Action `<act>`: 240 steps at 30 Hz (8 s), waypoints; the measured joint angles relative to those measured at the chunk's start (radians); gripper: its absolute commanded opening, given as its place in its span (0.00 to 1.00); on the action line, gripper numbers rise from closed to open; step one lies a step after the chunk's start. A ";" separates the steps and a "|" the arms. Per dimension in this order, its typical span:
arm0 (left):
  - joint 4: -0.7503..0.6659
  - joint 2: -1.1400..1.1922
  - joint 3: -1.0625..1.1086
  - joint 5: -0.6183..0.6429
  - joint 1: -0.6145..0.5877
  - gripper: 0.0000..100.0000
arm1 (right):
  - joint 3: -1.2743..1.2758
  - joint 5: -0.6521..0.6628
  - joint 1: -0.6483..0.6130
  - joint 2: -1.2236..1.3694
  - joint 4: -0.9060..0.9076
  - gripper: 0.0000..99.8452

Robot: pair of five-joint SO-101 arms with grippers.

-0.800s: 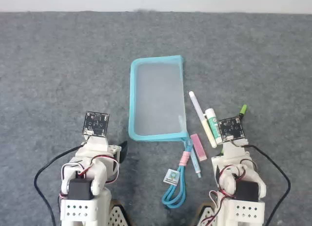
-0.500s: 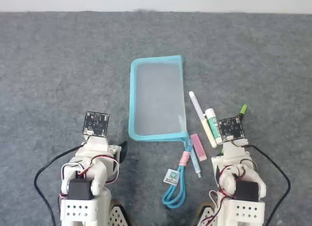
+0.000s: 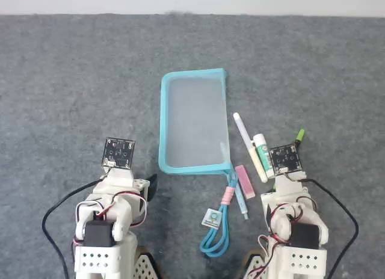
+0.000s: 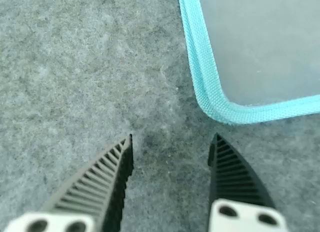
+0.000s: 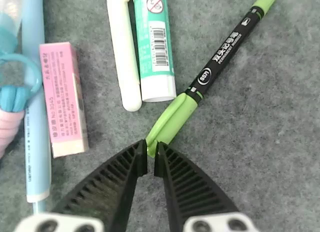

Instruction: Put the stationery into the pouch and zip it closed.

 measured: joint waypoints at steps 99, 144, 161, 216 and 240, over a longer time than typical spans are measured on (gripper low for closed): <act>0.000 0.000 0.000 -0.002 0.000 0.24 | -0.644 -0.106 -0.526 1.083 -0.206 0.04; 0.000 0.000 0.000 -0.002 0.000 0.24 | -0.743 -0.470 -0.428 1.487 -0.269 0.08; 0.000 0.000 0.000 -0.002 0.000 0.24 | -0.891 -0.354 -0.020 1.496 -0.269 0.29; 0.000 0.000 0.000 -0.002 0.000 0.24 | -1.129 -0.201 -0.160 1.741 -0.121 0.06; 0.000 0.000 0.000 -0.002 0.000 0.24 | -1.119 -0.239 -0.218 1.834 -0.213 0.19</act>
